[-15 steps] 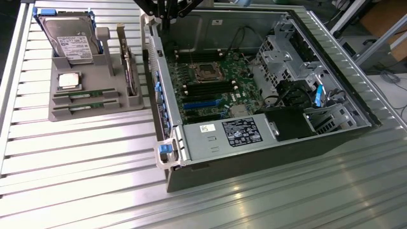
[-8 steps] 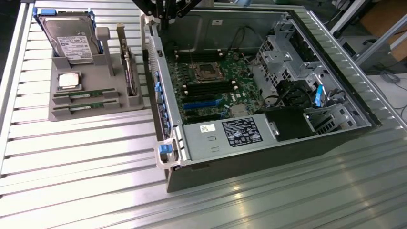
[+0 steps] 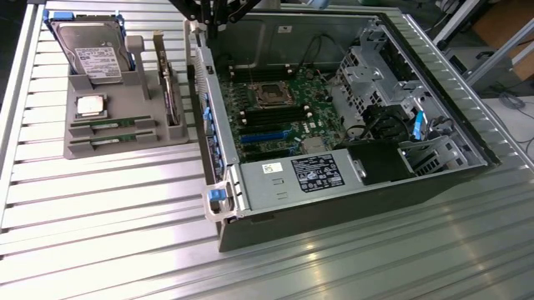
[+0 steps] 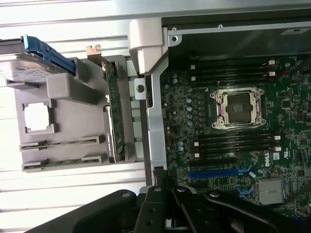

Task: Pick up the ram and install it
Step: 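Reach for the ram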

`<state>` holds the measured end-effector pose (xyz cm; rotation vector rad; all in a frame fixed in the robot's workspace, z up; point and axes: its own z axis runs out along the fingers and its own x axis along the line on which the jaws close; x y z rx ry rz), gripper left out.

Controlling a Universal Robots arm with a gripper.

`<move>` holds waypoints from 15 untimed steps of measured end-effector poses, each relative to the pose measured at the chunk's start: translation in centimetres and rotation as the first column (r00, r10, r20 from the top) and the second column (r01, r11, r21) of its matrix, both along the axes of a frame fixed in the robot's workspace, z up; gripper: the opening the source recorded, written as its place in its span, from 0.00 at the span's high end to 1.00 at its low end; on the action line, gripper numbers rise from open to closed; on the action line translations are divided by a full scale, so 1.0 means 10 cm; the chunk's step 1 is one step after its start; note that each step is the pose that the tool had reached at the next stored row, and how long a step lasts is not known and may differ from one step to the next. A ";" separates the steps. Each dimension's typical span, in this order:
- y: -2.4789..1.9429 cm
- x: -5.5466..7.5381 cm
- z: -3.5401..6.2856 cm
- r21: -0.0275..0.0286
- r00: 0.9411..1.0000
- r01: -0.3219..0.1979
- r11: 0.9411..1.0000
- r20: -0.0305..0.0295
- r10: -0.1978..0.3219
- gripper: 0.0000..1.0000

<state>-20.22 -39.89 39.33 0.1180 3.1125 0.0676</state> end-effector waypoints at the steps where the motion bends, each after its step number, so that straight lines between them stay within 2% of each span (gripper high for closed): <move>1: 0.000 -0.01 0.000 0.000 1.000 0.000 1.000 0.000 0.000 0.89; 15: 0.000 -0.10 0.000 0.000 1.000 0.000 1.000 0.000 0.000 0.89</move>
